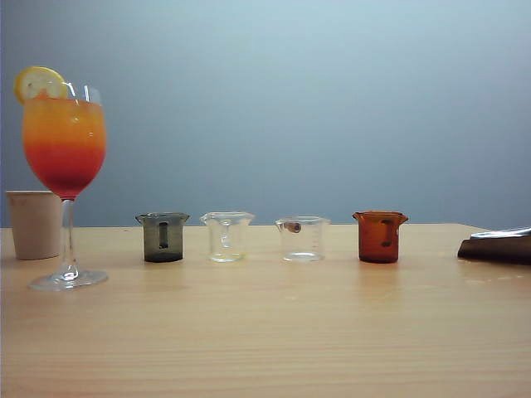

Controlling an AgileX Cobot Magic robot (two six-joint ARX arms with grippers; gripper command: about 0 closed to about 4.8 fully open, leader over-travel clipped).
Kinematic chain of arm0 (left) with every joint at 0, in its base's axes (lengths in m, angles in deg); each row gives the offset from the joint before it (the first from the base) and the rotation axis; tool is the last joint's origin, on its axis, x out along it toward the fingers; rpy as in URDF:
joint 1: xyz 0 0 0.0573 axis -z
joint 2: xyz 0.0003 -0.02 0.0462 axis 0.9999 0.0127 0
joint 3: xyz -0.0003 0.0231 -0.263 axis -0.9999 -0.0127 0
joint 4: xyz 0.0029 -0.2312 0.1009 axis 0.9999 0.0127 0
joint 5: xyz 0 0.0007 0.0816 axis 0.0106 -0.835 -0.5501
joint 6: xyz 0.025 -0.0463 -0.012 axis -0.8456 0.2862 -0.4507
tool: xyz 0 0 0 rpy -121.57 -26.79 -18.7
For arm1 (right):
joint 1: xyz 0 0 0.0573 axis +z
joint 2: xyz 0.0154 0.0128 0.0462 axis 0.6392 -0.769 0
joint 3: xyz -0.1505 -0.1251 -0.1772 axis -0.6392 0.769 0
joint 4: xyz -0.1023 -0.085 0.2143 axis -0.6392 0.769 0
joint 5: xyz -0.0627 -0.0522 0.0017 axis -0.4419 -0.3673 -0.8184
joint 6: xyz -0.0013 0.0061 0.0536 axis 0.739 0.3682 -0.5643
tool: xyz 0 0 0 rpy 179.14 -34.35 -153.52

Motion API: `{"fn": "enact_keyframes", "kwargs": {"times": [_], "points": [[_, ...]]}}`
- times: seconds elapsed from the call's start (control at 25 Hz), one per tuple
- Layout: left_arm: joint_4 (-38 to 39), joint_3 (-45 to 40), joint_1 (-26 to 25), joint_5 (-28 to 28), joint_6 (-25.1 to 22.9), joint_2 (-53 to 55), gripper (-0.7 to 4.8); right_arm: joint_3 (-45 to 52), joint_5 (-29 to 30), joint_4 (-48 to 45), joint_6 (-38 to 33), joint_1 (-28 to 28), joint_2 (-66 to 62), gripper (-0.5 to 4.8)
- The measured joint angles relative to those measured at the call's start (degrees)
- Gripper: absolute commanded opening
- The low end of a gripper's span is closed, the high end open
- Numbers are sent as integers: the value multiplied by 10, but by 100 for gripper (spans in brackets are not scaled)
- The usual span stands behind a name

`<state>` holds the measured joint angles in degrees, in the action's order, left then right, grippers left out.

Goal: Pick up the lemon slice from the paper cup on the left and carefully insert it into the rim of the goblet.

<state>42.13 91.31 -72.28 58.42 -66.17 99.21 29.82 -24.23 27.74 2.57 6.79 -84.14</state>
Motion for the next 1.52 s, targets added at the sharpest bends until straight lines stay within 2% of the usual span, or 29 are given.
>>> {"fn": "enact_keyframes", "kwargs": {"times": [0.28, 0.52, 0.64, 0.72, 0.84, 0.96, 1.12, 1.32, 1.52], "points": [[-14, -67, 0, 38, 2, -53, -6, 0, 0, 0, 0, 0, 0, -5], [-11, -93, 0, 27, 4, -130, -6, 0, 0, 0, 0, 0, 0, -5], [-6, -99, -5, 3, 4, -144, -6, 0, -1, 0, 0, 0, 0, -5], [19, -99, -40, -4, 4, -142, -6, 0, 0, 0, 0, 0, 0, -5], [40, -103, -108, 19, 4, -142, -6, 0, 0, 2, 0, 0, 0, -5], [41, -116, -141, 31, 4, -142, -6, 0, 0, 5, 0, 0, 0, -5], [27, -160, -146, 26, 2, -141, -6, 0, 0, 12, 0, 0, 0, -5], [19, -158, -146, -13, -2, -142, -6, 0, 0, 12, 0, 0, 0, -5], [19, -158, -146, -15, -13, -142, -6, 0, 0, 12, 0, 0, 0, -5]]}}
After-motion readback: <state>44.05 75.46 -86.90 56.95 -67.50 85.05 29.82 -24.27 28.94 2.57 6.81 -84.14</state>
